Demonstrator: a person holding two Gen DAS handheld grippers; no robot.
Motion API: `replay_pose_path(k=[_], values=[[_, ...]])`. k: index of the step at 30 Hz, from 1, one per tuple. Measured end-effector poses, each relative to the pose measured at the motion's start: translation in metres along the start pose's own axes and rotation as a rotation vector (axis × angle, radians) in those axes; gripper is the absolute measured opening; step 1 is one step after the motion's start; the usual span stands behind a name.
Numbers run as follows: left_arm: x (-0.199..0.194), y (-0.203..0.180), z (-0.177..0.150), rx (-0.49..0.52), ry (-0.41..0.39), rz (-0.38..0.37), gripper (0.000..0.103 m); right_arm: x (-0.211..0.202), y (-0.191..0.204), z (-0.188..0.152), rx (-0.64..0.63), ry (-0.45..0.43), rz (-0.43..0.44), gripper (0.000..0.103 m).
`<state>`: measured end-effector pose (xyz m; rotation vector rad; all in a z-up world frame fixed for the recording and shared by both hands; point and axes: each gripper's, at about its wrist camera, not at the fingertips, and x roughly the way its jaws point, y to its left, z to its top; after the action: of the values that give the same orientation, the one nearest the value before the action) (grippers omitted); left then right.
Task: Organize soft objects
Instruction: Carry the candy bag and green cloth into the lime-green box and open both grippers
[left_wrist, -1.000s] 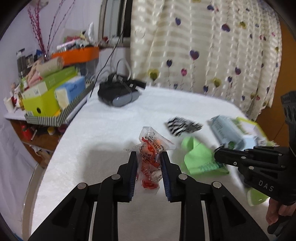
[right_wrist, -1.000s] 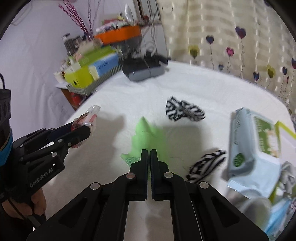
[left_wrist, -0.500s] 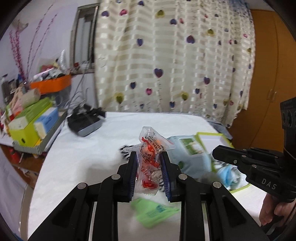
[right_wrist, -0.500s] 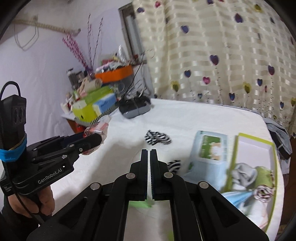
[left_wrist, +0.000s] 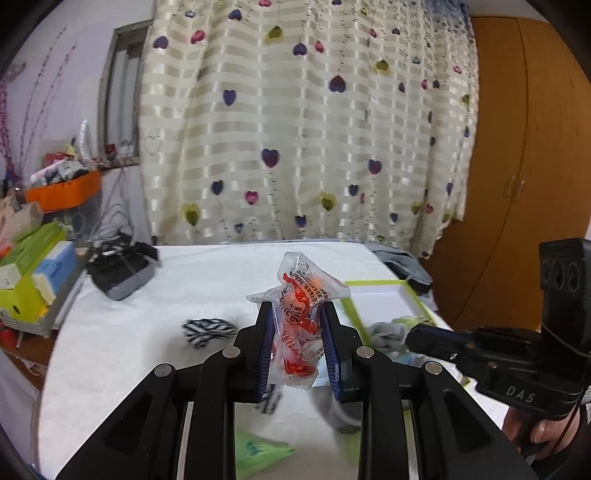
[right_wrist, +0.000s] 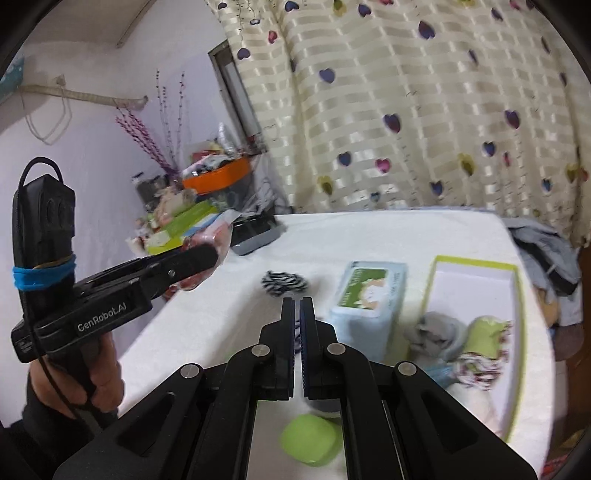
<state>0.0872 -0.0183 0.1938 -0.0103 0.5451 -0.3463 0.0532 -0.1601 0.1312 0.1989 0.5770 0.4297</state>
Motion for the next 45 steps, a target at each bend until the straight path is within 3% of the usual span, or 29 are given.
replay_pose_path(k=[1,5,12,19,20,21,22,33,41,45], values=[[-0.002,0.007,-0.002,-0.008,0.005,0.016,0.024,0.009,0.004,-0.001,-0.011,0.021,-0.002,0.009],[-0.008,0.039,-0.013,-0.050,0.029,0.074,0.024,0.063,0.026,-0.016,-0.069,0.175,0.078,0.046],[-0.014,0.082,-0.034,-0.104,0.055,0.117,0.024,0.138,0.069,-0.058,-0.222,0.420,0.081,0.046],[-0.016,0.100,-0.047,-0.133,0.064,0.126,0.024,0.176,0.083,-0.090,-0.297,0.553,0.029,0.046],[-0.017,0.102,-0.048,-0.136,0.065,0.128,0.024,0.178,0.083,-0.093,-0.299,0.555,0.025,0.031],[-0.017,0.102,-0.048,-0.138,0.065,0.130,0.024,0.179,0.083,-0.092,-0.299,0.552,0.021,0.009],[-0.017,0.103,-0.048,-0.138,0.064,0.131,0.025,0.176,0.082,-0.091,-0.295,0.541,0.023,0.006],[-0.026,0.072,-0.018,-0.080,0.025,0.096,0.025,0.077,0.061,-0.032,-0.191,0.228,0.060,0.005],[-0.018,0.003,0.038,0.037,-0.019,0.000,0.025,0.000,0.029,0.015,-0.145,0.031,-0.008,0.005],[0.004,-0.040,0.058,0.103,-0.005,-0.068,0.025,-0.039,-0.009,0.028,-0.079,-0.043,-0.089,0.006]])
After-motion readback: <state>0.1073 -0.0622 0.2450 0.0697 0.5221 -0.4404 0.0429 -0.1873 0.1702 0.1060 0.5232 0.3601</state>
